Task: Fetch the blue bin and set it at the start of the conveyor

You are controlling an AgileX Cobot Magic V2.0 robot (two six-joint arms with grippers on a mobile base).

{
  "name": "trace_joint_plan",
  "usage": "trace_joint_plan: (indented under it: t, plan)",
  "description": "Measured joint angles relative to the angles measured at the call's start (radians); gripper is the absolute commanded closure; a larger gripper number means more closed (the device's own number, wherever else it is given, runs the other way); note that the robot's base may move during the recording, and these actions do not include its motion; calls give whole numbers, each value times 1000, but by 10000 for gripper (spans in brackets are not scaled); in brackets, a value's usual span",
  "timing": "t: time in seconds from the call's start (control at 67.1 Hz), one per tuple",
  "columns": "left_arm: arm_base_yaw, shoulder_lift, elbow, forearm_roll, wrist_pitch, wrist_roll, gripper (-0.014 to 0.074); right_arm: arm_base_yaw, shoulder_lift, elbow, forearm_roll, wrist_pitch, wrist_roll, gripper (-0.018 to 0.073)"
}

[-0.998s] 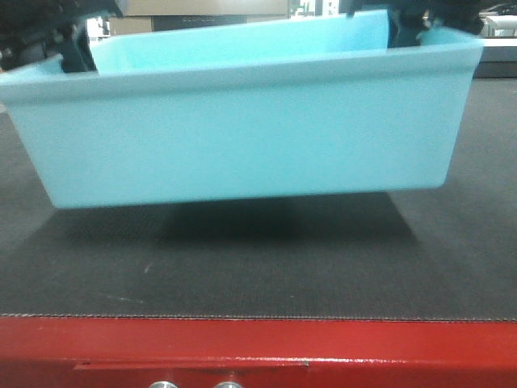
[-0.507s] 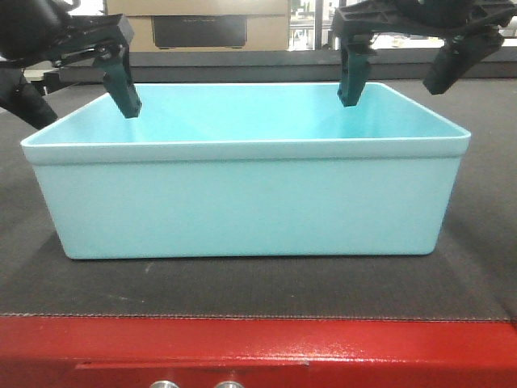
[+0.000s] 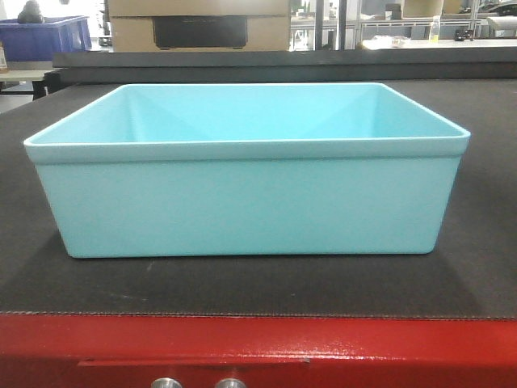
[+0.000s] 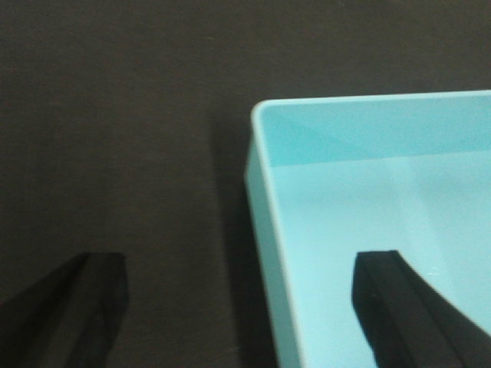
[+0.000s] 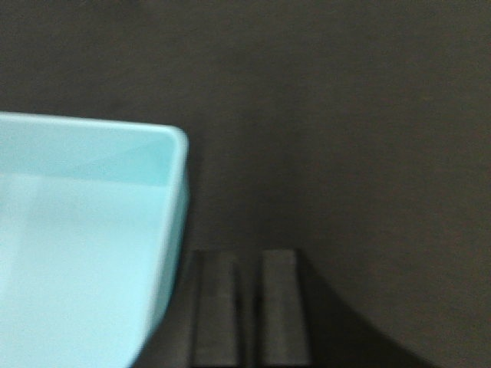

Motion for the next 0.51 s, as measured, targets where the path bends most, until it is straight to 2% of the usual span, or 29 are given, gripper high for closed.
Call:
trace_joint_plan:
  t: [0.134, 0.238, 0.372, 0.507]
  plan:
    - [33, -42, 22, 38, 22, 2, 462, -78, -45, 52, -3, 0, 0, 721]
    - [40, -66, 74, 52, 17, 4, 713, -108, -75, 132, -7, -14, 2, 721]
    - [40, -100, 179, 60, -22, 6, 707, -119, -125, 289, -11, -70, 2, 721]
    - [40, -164, 324, 62, -107, 6, 707, -119, -186, 459, -11, -156, 2, 721]
